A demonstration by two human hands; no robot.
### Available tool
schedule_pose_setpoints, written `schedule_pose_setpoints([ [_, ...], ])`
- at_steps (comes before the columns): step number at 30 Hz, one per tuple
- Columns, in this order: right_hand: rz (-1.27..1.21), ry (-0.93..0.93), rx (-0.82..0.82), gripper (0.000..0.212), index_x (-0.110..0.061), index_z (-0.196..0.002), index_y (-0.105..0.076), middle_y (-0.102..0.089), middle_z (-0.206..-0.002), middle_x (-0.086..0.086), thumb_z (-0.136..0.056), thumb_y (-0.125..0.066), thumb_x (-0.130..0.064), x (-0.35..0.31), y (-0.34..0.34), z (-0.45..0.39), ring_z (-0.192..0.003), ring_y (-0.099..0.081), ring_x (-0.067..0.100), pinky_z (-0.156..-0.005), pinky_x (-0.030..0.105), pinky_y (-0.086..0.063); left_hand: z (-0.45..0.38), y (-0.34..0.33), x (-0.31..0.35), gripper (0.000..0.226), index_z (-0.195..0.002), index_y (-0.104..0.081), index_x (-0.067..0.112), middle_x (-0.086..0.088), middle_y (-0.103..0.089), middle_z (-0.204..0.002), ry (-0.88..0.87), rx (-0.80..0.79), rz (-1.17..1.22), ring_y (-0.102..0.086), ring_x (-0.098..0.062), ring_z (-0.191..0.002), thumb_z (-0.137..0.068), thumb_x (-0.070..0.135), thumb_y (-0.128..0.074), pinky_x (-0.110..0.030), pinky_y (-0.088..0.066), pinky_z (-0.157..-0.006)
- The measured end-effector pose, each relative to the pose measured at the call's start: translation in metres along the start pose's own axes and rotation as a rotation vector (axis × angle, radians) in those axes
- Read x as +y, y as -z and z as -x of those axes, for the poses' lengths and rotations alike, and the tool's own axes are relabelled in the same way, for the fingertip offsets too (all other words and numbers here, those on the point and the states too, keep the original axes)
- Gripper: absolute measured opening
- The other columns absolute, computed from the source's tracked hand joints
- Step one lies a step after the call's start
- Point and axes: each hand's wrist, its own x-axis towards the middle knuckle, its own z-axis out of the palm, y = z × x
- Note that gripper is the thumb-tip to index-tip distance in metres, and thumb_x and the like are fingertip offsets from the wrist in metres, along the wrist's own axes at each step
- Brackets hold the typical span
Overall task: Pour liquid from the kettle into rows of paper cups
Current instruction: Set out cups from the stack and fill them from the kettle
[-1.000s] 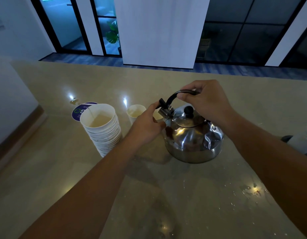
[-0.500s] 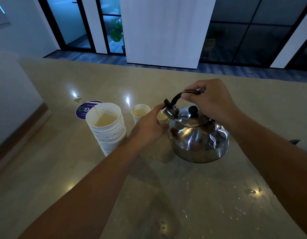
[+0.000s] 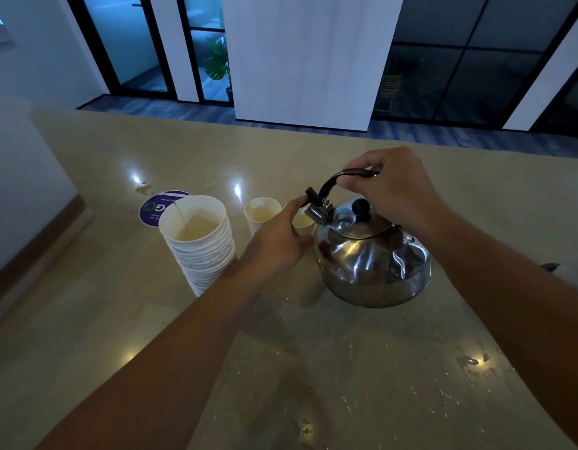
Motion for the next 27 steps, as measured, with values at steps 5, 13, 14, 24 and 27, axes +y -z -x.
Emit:
schedule_pose_setpoints([
  [5, 0.005, -0.005, -0.001, 0.015, -0.025, -0.097, -0.079, -0.066, -0.079, -0.015, -0.085, -0.080, -0.033, 0.000, -0.001, -0.001, -0.066, -0.059, -0.006, -0.056, 0.004, -0.037, -0.001, -0.001, -0.003, 0.073, -0.151, -0.031, 0.044, 0.007, -0.053, -0.064, 0.007, 0.004, 0.002, -0.052, -0.006, -0.058, -0.091, 0.014, -0.061, -0.024, -0.039, -0.056],
  [13, -0.016, -0.010, 0.001, 0.015, -0.024, -0.096, -0.079, -0.065, -0.075, -0.014, -0.084, -0.081, -0.033, 0.001, -0.002, -0.002, -0.058, -0.055, -0.013, -0.052, 0.002, -0.037, -0.002, -0.003, -0.005, 0.074, -0.151, -0.032, 0.045, 0.007, -0.051, -0.064, 0.005, 0.004, 0.013, -0.050, -0.006, -0.057, -0.091, 0.012, -0.060, -0.023, -0.037, -0.055],
  [14, -0.020, -0.013, 0.004, 0.015, -0.024, -0.096, -0.079, -0.064, -0.073, -0.014, -0.084, -0.081, -0.032, 0.001, -0.002, -0.001, -0.057, -0.054, -0.014, -0.052, 0.002, -0.036, -0.002, -0.003, -0.005, 0.074, -0.151, -0.032, 0.045, 0.007, -0.050, -0.063, 0.007, 0.003, 0.020, -0.049, -0.006, -0.057, -0.091, 0.012, -0.060, -0.023, -0.037, -0.055],
  [24, -0.270, -0.099, 0.085, 0.012, -0.028, -0.091, -0.079, -0.076, -0.086, -0.009, -0.080, -0.085, -0.027, 0.007, 0.012, 0.024, -0.087, -0.071, 0.013, -0.084, 0.028, -0.056, 0.001, -0.003, 0.004, 0.071, -0.151, -0.036, 0.041, 0.004, -0.055, -0.069, -0.067, 0.015, 0.120, -0.051, -0.002, -0.057, -0.092, 0.013, -0.064, -0.015, -0.041, -0.054],
  [27, -0.396, -0.150, 0.102, 0.013, -0.025, -0.085, -0.080, -0.077, -0.083, -0.002, -0.076, -0.088, -0.021, 0.010, 0.018, 0.036, -0.085, -0.073, 0.025, -0.077, 0.035, -0.059, 0.006, -0.004, 0.008, 0.066, -0.148, -0.043, 0.037, -0.006, -0.060, -0.076, -0.089, 0.031, 0.215, -0.054, -0.008, -0.063, -0.092, 0.010, -0.063, -0.012, -0.042, -0.051],
])
